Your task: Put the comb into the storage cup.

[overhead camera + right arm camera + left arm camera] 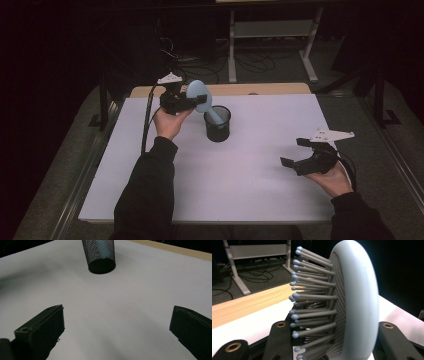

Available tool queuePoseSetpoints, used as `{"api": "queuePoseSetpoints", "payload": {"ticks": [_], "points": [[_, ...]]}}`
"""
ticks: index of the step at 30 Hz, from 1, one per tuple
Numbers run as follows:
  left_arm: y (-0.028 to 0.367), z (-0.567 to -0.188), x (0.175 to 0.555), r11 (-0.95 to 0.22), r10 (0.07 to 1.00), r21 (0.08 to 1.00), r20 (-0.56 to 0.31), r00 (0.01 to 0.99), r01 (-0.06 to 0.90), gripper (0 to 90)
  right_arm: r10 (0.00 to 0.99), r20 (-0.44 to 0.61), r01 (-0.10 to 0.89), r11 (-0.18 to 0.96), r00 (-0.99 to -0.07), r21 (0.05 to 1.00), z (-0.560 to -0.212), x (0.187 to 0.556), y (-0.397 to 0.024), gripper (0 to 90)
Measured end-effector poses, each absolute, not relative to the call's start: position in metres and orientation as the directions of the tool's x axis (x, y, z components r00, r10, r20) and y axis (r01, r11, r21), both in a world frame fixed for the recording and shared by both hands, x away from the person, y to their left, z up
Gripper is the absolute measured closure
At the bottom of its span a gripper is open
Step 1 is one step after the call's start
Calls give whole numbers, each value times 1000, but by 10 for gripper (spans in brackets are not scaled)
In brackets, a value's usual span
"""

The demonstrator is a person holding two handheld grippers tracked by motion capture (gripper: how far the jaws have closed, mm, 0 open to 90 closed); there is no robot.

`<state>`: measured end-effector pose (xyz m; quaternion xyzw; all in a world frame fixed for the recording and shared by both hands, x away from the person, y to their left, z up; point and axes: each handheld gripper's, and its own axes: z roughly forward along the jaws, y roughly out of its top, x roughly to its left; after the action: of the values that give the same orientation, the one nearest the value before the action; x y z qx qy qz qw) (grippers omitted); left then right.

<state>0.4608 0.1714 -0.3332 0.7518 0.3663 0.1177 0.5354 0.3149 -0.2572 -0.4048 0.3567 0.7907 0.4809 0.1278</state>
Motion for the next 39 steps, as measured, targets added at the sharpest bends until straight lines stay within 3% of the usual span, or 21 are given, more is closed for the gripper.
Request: {"api": "queuePoseSetpoints", "payload": {"ticks": [11, 22, 33, 39], "points": [[168, -347, 461, -150, 671, 879, -246, 700, 453, 518, 689, 144, 446, 282, -710, 850, -405, 315, -258, 0], [172, -349, 455, -154, 674, 890, -223, 704, 429, 490, 697, 143, 452, 282, -703, 846, -407, 316, -259, 0], [191, -361, 452, -75, 647, 885, -308, 698, 460, 450, 698, 135, 449, 289, -703, 845, -407, 316, -259, 0], [188, -359, 448, -104, 642, 892, -277, 715, 439, 342, 699, 134, 451, 292, -702, 843, -408, 316, -258, 0]]}}
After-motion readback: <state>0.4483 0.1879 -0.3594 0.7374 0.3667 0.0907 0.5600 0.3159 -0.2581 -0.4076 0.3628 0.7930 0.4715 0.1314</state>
